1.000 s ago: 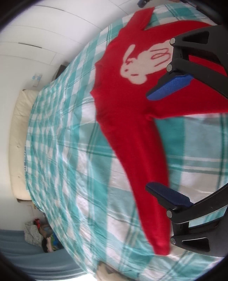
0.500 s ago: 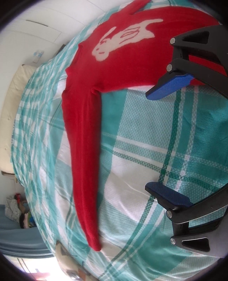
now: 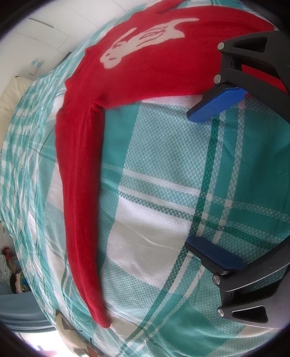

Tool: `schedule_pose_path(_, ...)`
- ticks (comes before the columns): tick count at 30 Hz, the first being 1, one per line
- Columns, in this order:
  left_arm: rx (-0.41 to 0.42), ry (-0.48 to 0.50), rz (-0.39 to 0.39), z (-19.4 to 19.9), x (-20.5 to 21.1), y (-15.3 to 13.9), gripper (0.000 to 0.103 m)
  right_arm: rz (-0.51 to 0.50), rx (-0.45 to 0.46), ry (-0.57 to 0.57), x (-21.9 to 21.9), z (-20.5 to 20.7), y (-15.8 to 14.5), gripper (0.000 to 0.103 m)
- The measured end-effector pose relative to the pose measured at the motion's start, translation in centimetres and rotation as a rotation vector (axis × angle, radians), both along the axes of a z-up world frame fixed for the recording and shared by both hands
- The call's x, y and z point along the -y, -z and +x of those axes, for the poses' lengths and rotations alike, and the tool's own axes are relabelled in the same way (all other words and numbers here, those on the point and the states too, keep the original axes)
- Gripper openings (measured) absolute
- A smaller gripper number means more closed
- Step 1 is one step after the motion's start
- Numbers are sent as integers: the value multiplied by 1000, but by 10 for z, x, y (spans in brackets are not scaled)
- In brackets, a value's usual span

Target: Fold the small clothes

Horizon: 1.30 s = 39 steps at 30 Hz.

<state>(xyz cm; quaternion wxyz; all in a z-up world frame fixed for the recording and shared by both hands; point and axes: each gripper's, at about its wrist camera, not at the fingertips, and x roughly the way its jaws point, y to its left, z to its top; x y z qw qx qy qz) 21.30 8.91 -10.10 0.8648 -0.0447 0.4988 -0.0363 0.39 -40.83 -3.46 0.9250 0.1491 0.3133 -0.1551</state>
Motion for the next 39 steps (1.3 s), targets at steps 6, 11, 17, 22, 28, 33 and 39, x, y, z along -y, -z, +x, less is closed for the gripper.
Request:
schedule_pose_path(6,-5,6,23,2,2,3,103,20,-1,6,4,1,2,81)
schedule_pose_path(11,-13,6,17,3,1,3,103,17,3,9,3,0,1,81)
schedule_pose_path(17,-24,13,29,4,3,4,103,10,-5,4,2,0,1,81)
schedule_pose_path(22,-30,49,62,4,7,4,103,4,-8,4,3,1,1,81)
schedule_pose_path(28,-28,74,54,3,6,4,103,3,-9,3,2,1,2,81)
schedule_pose_path(33,-16,70,38,2,5,-1,103,1,-6,2,3,1,1,81)
schedule_pose_path(39,86,87,-47,-8,0,-29,103,132,59,31,26,-12,-4,81)
